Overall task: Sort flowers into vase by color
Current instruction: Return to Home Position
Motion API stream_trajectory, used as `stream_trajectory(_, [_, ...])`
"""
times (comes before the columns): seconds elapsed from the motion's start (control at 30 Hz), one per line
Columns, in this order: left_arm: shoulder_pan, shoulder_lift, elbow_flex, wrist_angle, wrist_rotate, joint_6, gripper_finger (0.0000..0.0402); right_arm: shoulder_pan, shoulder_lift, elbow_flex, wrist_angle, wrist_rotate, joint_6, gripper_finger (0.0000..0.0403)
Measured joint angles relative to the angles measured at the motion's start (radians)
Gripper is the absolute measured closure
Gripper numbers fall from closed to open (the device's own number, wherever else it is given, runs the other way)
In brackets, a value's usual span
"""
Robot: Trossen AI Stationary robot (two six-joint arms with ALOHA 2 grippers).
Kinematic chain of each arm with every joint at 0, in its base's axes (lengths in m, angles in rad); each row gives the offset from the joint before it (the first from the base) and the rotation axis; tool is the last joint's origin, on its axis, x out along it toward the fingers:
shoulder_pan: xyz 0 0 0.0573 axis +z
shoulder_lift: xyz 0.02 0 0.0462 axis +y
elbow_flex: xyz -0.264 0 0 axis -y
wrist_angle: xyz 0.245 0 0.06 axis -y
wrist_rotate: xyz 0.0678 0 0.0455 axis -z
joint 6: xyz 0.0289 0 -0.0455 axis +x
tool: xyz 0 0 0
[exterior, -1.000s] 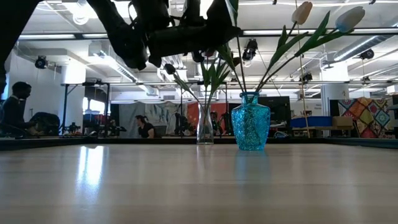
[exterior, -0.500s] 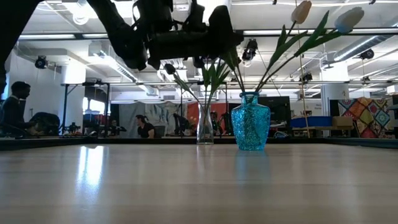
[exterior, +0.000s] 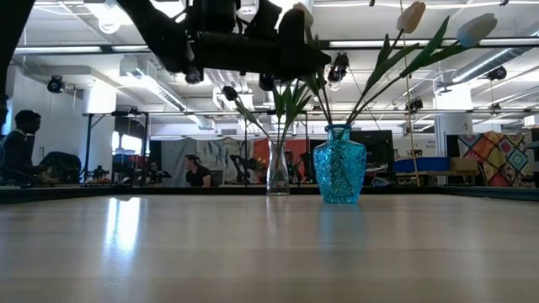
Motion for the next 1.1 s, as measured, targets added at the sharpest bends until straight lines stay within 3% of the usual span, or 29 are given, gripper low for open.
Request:
stream_trajectory(0.73, [-0.014,-0.198,-0.029,-0.419,0.002,0.088,0.0250,0.000,-0.001,0.000,0.012,0.000,-0.044,0.0271])
stream_trajectory(1.1, [-0.020,-0.449,-0.284,-0.384,0.001,0.085,0.0251,0.000,-0.017,-0.066,0.016,-0.018,-0.091,0.0287])
